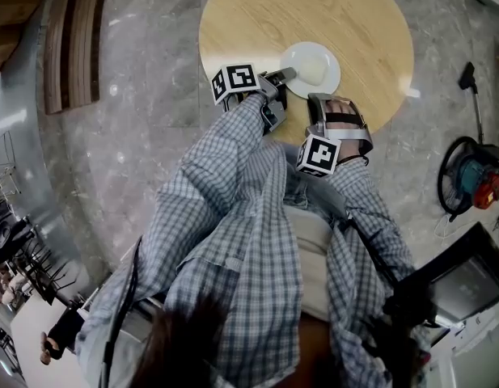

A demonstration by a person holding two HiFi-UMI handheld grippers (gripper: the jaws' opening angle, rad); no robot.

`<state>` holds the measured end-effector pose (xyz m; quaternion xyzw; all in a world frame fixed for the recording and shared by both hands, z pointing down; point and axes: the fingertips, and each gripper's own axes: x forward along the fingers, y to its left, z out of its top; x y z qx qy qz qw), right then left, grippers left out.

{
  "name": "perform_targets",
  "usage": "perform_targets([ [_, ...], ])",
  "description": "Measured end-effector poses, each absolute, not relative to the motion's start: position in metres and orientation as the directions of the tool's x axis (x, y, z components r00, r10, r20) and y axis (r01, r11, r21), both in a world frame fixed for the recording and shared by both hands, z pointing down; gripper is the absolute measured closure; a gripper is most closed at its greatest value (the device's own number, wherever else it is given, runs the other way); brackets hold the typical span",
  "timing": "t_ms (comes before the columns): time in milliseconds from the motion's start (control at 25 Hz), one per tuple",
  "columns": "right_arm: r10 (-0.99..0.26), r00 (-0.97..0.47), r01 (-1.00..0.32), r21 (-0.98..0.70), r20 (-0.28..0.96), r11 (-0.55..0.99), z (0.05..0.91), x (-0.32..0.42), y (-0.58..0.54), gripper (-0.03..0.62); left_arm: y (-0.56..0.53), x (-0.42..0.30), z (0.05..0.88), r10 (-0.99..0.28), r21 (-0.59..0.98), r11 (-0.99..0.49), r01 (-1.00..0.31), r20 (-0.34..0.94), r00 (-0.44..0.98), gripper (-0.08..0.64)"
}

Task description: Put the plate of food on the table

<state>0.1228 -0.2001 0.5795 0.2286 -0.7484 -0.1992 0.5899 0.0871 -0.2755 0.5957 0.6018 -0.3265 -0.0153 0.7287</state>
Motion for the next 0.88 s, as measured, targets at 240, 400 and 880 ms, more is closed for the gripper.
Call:
perform_targets([
  [240, -0.561, -0.164, -0.129, 0.547, 0.811, 0.827, 0.586, 0.124, -0.201, 0.554, -0.276, 0.088, 0.599, -0.414, 0.887, 0.279, -0.369, 0.458, 0.787, 0.529],
  [400, -0.554, -0.144, -0.145, 0.536, 0.820, 0.832, 0.588, 0.124, -0.201, 0.554, -0.277, 0.089, 0.597, -0.424, 0.891, 0.274, -0.363, 0.451, 0.786, 0.529],
  [880, -0.549, -0.106, -0.133, 0.535, 0.829, 0.834, 0.594, 0.127, -0.210, 0.552, -0.273, 0.088, 0.589, -0.388, 0.901, 0.229, -0.369, 0.432, 0.814, 0.526],
])
